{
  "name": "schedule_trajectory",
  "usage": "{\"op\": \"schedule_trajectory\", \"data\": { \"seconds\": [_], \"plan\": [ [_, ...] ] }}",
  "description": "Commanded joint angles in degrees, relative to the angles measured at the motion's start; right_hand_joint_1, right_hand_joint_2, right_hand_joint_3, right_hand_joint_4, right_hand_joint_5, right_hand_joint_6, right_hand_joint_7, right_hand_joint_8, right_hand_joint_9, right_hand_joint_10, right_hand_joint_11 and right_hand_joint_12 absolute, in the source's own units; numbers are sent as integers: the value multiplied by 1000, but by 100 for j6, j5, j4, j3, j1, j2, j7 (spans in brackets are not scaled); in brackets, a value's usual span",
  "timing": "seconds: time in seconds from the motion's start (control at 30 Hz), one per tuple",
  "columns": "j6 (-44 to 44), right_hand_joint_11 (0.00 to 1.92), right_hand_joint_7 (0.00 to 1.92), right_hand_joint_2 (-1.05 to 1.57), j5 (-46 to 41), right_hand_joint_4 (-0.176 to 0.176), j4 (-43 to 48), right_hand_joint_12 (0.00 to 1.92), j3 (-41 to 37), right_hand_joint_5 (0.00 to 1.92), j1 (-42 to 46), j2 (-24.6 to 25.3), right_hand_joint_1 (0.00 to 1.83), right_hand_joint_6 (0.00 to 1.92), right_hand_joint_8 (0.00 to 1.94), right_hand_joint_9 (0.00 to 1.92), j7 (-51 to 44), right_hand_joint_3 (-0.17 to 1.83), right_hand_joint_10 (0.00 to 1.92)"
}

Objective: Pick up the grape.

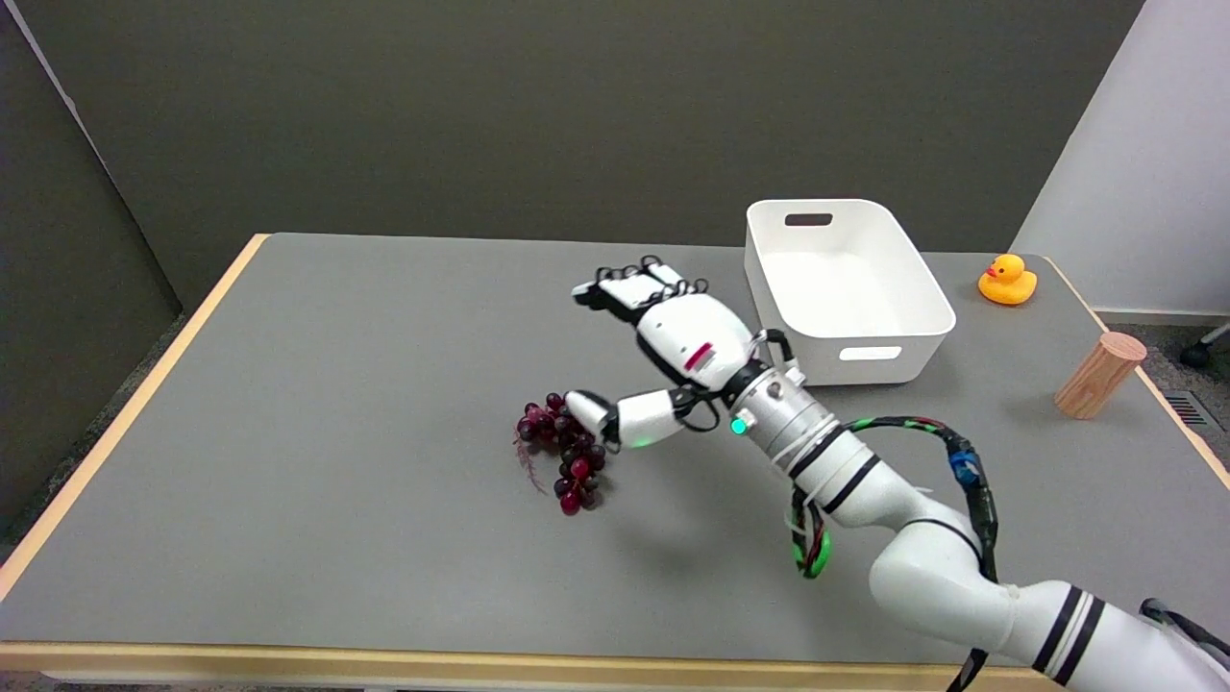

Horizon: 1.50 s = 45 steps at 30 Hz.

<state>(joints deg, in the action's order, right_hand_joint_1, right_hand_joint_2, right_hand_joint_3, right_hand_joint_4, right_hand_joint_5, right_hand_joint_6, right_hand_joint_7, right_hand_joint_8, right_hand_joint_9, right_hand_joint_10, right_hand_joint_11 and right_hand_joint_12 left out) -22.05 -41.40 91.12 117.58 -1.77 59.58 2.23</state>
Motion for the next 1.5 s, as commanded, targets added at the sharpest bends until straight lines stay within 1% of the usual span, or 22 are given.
{"op": "schedule_trajectory", "data": {
  "seconds": [0.03, 0.17, 0.33, 0.5, 0.53, 0.6, 0.63, 0.67, 0.73, 0.93, 1.03, 1.3, 1.37, 1.5],
  "plan": [
    [235, -1, 324, 588, -1222, -176, 859, 1048, 879, 175, 222, 235, 448, 560, 623, 217, -2278, 905, 863],
    [214, -1, 320, 590, -1246, -176, 562, 1052, 911, 171, 217, 461, 447, 557, 623, 216, -2359, 906, 864],
    [97, -1, 315, 595, -1373, -176, -109, 1064, 804, 165, 200, 769, 437, 552, 621, 211, -2359, 905, 865],
    [-58, 0, 294, 603, -1699, -176, -592, 1081, 800, 174, 156, 840, 464, 527, 613, 205, -2359, 911, 870],
    [-58, 0, 289, 617, -1761, -176, -641, 1087, 797, 186, 131, 840, 480, 510, 595, 196, -2359, 881, 890],
    [-58, -1, 291, 651, -1855, -176, -698, 1095, 797, 208, 90, 837, 512, 477, 551, 177, -2359, 795, 946],
    [-58, -1, 274, 655, -1861, -161, -719, 1097, 790, 223, 74, 834, 517, 478, 527, 167, -2359, 785, 951],
    [-42, -1, 251, 651, -1861, -140, -738, 1098, 781, 238, 58, 834, 517, 485, 505, 157, -2359, 791, 945],
    [-7, -1, 214, 602, -1866, -132, -781, 1096, 777, 232, 22, 827, 478, 532, 538, 174, -2359, 910, 866],
    [-2, -1, 197, 611, -2108, -119, -971, 1168, 825, 233, -181, 818, 462, 519, 499, 161, -2359, 898, 877],
    [57, -1, 214, 650, -2109, -119, -981, 1227, 832, 242, -268, 824, 520, 483, 453, 134, -2359, 792, 942],
    [155, 9, 213, 650, -2109, -119, -1075, 1261, 940, 237, -449, 864, 524, 477, 450, 148, -2359, 794, 955],
    [208, 13, 208, 625, -2135, -119, -1134, 1294, 955, 232, -471, 888, 531, 484, 466, 166, -2359, 841, 942],
    [288, 63, 230, 644, -2268, -120, -1224, 1323, 1023, 233, -512, 933, 533, 474, 462, 183, -2359, 807, 988]
  ]
}}
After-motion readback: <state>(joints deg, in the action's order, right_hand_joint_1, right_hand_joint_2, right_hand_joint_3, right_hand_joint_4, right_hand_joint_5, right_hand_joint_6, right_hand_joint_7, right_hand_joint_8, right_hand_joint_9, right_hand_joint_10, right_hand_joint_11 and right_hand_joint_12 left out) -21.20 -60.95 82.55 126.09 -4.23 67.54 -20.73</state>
